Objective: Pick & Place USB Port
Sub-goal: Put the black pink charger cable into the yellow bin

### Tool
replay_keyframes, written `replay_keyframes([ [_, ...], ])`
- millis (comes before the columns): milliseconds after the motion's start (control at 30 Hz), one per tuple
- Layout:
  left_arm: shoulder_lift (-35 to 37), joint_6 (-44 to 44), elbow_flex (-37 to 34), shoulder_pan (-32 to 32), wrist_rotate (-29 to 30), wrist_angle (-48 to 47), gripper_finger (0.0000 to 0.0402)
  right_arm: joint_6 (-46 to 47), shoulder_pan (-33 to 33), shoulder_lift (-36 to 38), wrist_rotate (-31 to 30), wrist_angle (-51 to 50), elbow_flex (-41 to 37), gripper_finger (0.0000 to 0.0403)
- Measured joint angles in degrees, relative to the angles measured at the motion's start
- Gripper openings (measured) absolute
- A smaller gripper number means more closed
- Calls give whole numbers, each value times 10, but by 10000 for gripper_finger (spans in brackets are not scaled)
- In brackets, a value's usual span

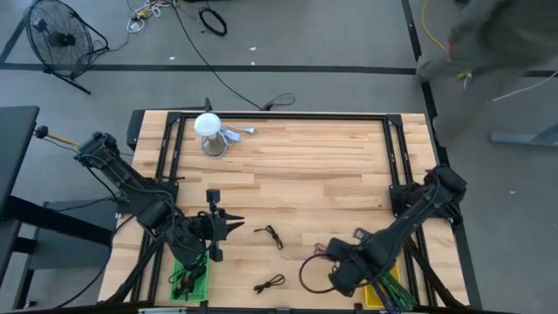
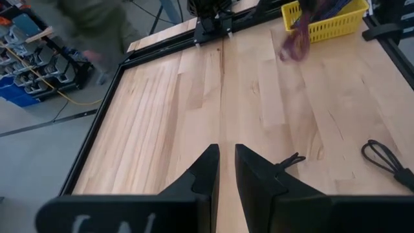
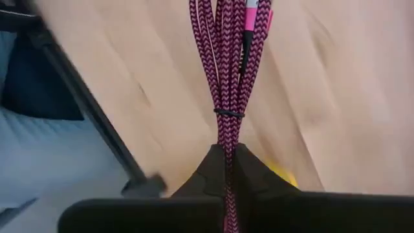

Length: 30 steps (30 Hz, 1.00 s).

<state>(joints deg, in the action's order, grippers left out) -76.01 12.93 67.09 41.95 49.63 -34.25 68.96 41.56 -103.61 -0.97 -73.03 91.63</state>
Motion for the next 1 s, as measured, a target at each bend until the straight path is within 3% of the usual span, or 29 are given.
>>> replay_keyframes([
  [200,0,11,0,0,0,-10,53,147,30,1,82,-172,43,0],
  [433,0,15,0,0,0,-17,53,210,76,1,148,-170,28,0],
  [700,0,15,0,0,0,-17,53,348,128,1,258,-170,-25,0],
  [1000,0,15,0,0,0,-16,53,393,142,1,248,-156,-40,0],
])
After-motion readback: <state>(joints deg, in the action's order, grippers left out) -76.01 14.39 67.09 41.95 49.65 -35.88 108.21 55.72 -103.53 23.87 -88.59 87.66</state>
